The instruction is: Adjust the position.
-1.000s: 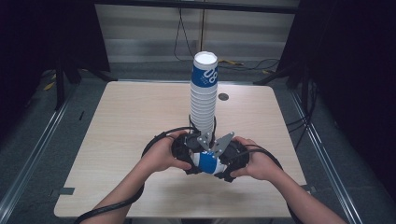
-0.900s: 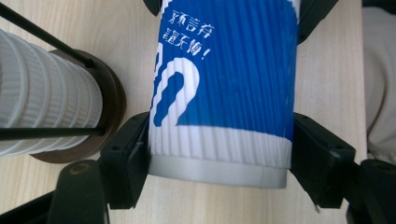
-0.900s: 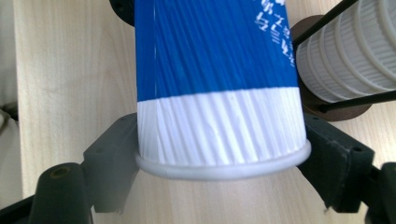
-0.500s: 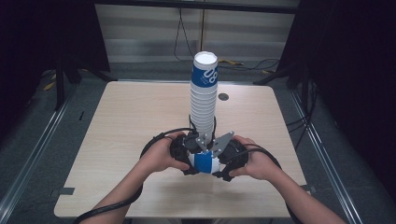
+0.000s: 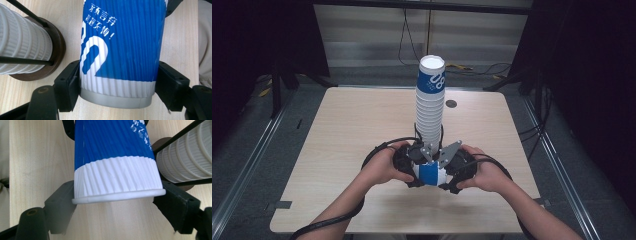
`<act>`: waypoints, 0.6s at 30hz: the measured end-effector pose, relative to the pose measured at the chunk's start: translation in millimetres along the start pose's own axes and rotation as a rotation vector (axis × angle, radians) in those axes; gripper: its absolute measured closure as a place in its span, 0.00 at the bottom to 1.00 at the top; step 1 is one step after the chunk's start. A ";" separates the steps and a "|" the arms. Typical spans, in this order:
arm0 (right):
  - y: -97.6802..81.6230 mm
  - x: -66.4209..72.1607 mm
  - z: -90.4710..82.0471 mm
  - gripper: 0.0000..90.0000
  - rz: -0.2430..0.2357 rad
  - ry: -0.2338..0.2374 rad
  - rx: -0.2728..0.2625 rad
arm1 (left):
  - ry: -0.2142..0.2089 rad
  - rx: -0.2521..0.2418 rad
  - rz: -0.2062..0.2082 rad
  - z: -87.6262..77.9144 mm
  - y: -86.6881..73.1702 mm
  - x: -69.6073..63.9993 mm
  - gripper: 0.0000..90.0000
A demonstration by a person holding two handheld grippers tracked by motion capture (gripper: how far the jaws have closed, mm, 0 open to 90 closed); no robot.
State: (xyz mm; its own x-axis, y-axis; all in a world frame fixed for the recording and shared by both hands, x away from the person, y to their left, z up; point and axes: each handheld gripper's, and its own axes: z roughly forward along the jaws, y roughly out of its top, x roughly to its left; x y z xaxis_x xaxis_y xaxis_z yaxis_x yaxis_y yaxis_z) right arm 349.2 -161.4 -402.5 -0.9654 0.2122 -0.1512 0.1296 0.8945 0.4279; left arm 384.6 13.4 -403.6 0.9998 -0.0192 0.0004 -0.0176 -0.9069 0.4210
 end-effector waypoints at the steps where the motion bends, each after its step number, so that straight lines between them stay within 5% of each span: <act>1: -0.1 0.0 0.0 0.21 -0.001 -0.002 -0.001 | -0.002 0.000 0.000 0.0 0.1 -0.1 0.32; 6: -0.2 -0.2 -0.9 0.21 -0.002 -0.002 -0.007 | 0.004 0.009 0.012 0.1 0.5 1.5 0.31; 18: -3.4 0.8 -2.8 0.18 -0.009 -0.013 -0.078 | -0.009 -0.029 -0.031 0.5 -7.3 -0.8 0.32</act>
State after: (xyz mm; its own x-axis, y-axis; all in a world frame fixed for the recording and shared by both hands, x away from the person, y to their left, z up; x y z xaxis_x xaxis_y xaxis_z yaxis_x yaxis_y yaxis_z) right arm 347.4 -165.3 -401.5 -0.9633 0.2104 -0.1668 0.1029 0.8632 0.4942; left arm 383.9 19.8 -407.1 0.9998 0.0047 -0.0212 0.0137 -0.8944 0.4470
